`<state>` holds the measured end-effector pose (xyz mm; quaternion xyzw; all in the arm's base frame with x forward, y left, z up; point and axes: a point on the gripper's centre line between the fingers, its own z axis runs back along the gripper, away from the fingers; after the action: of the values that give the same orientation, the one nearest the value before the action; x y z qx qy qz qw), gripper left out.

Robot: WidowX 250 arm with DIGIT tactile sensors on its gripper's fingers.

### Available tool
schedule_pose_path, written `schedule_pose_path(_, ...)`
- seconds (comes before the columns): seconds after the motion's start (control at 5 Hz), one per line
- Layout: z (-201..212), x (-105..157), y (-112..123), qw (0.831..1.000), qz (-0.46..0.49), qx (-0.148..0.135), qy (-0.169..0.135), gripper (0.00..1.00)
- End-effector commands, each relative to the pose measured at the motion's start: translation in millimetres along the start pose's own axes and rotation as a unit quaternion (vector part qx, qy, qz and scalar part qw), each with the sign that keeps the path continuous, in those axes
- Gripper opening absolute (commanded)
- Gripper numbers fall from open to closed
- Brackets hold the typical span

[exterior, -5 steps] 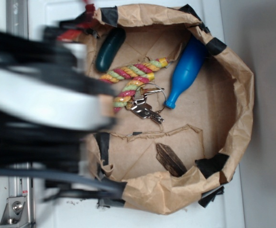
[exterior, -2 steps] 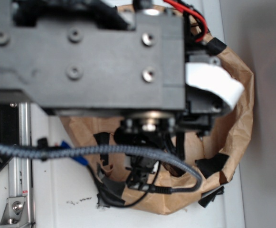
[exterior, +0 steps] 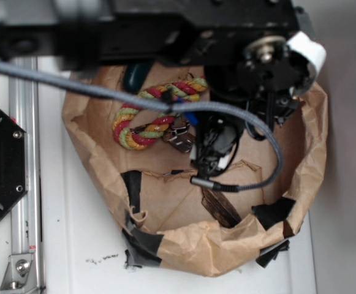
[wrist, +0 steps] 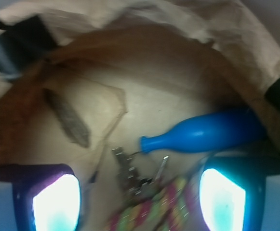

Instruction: Grab the wood chip.

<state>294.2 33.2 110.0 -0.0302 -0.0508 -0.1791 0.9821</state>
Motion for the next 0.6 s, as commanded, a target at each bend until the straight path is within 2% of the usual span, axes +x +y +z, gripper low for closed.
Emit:
schedule_pose_path(0.0,-30.0,16.9,-61.2,0.985,-0.17,0.012,0.001,1.0)
schedule_pose_path(0.2,-51.5,21.2,-80.0,0.978,-0.205,0.023,0.009,1.0)
schedule_pose_path(0.4,-76.8,25.8,-87.3,0.976,-0.215,0.037,0.024,1.0)
